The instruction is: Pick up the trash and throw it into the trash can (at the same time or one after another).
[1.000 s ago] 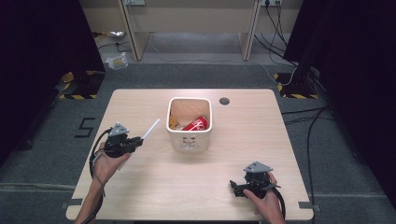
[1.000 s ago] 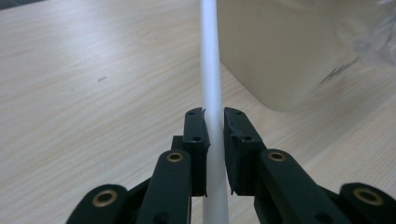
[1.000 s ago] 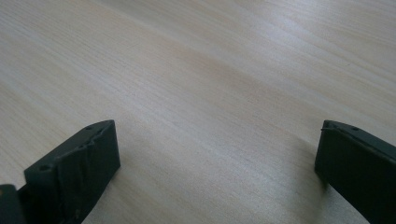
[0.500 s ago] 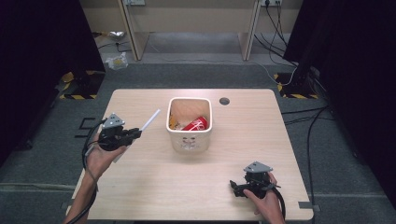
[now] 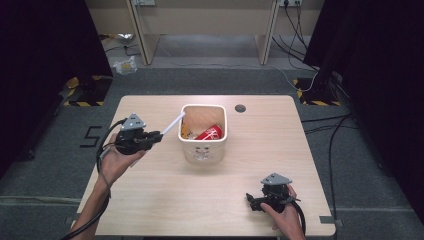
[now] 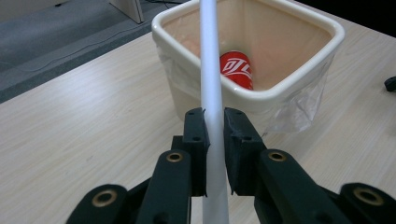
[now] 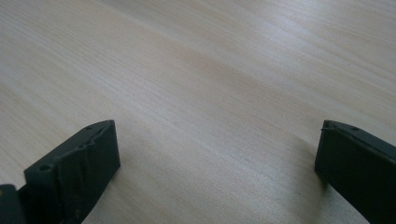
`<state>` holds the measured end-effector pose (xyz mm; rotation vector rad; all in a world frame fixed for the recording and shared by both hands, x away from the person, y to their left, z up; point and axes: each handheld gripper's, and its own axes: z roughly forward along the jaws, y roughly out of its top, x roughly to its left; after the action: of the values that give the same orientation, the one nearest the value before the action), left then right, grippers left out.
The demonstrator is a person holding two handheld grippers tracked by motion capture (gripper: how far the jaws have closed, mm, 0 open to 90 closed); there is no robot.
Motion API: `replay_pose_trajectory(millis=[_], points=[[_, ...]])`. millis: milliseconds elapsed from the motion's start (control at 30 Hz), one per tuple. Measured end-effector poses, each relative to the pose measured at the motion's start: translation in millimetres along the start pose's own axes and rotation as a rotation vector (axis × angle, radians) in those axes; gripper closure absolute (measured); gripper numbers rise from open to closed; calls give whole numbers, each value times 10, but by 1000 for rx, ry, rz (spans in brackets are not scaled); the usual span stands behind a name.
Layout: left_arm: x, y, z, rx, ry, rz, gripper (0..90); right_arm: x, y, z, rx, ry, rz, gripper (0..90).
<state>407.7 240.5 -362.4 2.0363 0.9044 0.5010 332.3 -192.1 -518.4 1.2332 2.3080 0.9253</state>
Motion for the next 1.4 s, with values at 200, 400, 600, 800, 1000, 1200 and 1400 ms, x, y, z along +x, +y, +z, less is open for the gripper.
replay_pose_trajectory(millis=[200, 400, 600, 800, 1000, 1200, 1400], points=[[-69, 141, 90, 8, -11, 26, 793, 0, 0, 0, 0, 0, -1, 2], [-117, 267, 180, 14, -21, 43, 793, -1, 0, 1, -1, 0, -2, 2], [-156, 364, 260, 13, -24, 66, 793, 0, 1, 0, -1, 0, -1, 2], [-184, 429, 346, 24, -39, 56, 793, 1, 0, 0, -1, -1, 1, 2], [-221, 497, 443, 37, -50, 64, 792, 0, 0, 0, -1, 0, 0, 2], [-245, 554, 535, 55, -55, 72, 792, 0, 0, 0, -1, 0, 0, 2], [-256, 585, 614, 68, -60, 72, 793, 1, 0, 0, 0, 0, 1, 2]])
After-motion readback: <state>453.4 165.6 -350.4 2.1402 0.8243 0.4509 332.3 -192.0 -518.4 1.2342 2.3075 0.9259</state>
